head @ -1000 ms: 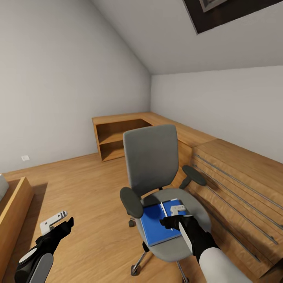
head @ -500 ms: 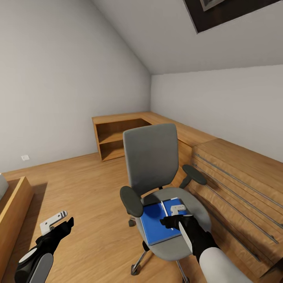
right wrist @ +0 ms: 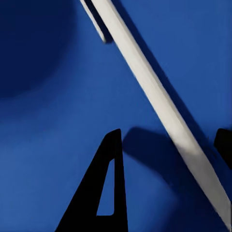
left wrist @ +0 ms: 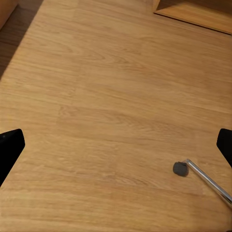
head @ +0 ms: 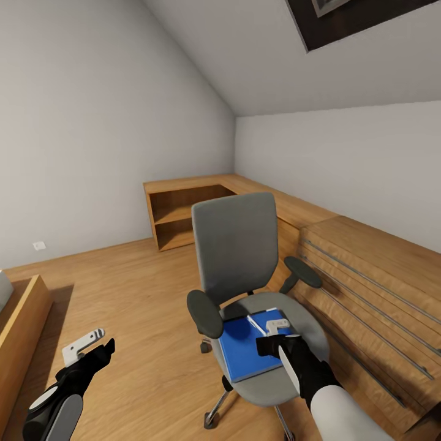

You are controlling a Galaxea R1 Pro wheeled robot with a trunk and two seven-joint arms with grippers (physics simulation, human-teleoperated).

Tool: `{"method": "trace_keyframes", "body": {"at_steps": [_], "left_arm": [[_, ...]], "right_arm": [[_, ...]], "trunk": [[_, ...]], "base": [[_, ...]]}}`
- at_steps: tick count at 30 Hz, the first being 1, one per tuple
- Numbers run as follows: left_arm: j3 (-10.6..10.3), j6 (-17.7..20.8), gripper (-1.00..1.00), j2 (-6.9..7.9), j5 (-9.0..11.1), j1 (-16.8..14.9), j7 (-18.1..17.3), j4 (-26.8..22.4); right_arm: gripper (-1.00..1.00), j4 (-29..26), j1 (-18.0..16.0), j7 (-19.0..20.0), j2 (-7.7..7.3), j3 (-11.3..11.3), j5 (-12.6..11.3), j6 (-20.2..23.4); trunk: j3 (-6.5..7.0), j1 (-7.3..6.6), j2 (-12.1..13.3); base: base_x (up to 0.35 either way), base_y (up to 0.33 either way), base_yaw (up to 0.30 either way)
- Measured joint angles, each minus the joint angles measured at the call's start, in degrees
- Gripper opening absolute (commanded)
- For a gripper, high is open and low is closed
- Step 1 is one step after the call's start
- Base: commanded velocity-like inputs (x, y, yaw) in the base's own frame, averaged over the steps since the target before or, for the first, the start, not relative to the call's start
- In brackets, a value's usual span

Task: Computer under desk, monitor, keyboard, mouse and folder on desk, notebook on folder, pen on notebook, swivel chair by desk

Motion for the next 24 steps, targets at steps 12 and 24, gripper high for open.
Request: {"method": "trace_keyframes", "body": {"at_steps": [12, 24], "left_arm": [[-0.1, 0.0, 1.00, -0.08, 0.0, 0.1, 0.0, 0.0], [0.0, 0.0, 1.00, -0.07, 0.0, 0.1, 0.0, 0.0]], "right_arm": [[-1.00, -0.1, 0.0, 0.1, -0.02, 0.0, -0.1, 0.0], [-1.00, -1.3, 0.0, 0.2, 0.06, 0.0, -0.2, 3.6]], "trunk": [[0.00, 0.00, 0.0], [-0.01, 0.00, 0.0]], "base": [[0.000, 0.000, 0.000], [0.000, 0.000, 0.000]]}}
